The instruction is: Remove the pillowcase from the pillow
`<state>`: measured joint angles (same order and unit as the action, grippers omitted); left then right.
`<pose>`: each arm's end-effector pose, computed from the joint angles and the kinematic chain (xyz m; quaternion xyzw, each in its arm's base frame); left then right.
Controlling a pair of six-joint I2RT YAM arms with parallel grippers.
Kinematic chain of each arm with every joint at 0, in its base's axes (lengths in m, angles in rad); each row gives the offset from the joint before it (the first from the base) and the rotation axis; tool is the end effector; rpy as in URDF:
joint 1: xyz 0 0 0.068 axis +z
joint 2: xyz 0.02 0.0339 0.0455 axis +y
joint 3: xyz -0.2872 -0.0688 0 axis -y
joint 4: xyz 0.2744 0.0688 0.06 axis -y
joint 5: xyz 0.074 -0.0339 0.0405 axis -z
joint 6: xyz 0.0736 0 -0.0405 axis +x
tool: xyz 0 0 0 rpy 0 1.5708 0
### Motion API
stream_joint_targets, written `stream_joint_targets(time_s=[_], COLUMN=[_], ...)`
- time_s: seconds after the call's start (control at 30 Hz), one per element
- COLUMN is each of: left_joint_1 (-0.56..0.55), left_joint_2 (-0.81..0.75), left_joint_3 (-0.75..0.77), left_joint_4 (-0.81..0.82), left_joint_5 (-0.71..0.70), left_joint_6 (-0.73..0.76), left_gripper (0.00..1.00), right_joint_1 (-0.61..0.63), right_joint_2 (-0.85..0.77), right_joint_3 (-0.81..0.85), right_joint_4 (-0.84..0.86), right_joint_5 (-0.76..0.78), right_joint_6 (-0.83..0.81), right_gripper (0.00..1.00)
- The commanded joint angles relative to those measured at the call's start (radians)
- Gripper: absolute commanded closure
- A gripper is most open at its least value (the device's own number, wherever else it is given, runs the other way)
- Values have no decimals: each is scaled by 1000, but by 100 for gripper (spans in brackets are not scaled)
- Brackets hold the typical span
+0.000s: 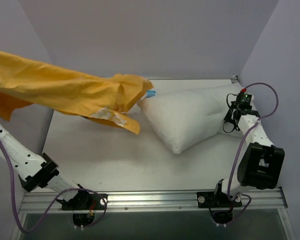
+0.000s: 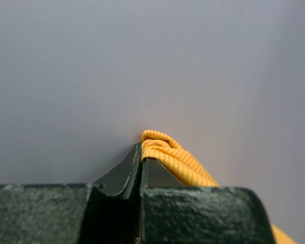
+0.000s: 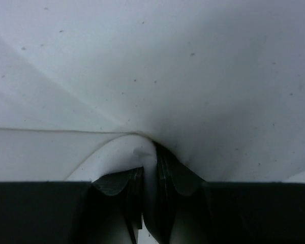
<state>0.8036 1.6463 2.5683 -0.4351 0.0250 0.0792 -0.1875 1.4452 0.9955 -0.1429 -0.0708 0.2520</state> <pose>0.2027 0.2075 0.7238 -0.1727 0.4861 0.3601 0.7773 0.3738 -0.0656 0.2509 0.1761 0.8646 0.0464 0.4683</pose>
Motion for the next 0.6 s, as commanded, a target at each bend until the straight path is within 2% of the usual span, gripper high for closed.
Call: stream_joint_targets(time_s=[0.0,0.07,0.13,0.17,0.2,0.27,0.33,0.4,0.43,0.47,0.57], left_joint_1=[77,77,68,53,22,-130,-280,-369,-415,-499,-582], left_joint_2=[-3,-41,-100,-161,-189,-255,-292,-301,-299,-295,-243], left_joint_3=[61,21,-150,-221,-340,-428,-527,-572,-592,-597,-594], left_joint_4=[219,239,338,378,412,455,455,438,380,360,271], left_joint_5=[-182,-50,91,222,268,324,349,385,388,380,354], left_joint_6=[-39,-59,-142,-166,-171,-128,-81,-16,14,40,62], left_gripper=[98,98,98,98,98,98,98,98,98,98,98], right_joint_1=[-84,-70,-37,14,41,112,128,135,138,140,141], right_joint_2=[64,57,41,38,35,30,12,-18,-28,-37,-62], right_joint_3=[9,-7,-15,-15,-5,9,23,28,32,34,32], right_joint_4=[-150,-138,-124,-124,-132,-142,-149,-152,-155,-158,-162], right_joint_5=[368,311,290,284,287,279,240,194,186,177,152], right_joint_6=[-42,-40,-37,-39,-40,-34,-16,13,24,38,88], right_gripper=[100,100,100,100,100,100,100,100,100,100,100])
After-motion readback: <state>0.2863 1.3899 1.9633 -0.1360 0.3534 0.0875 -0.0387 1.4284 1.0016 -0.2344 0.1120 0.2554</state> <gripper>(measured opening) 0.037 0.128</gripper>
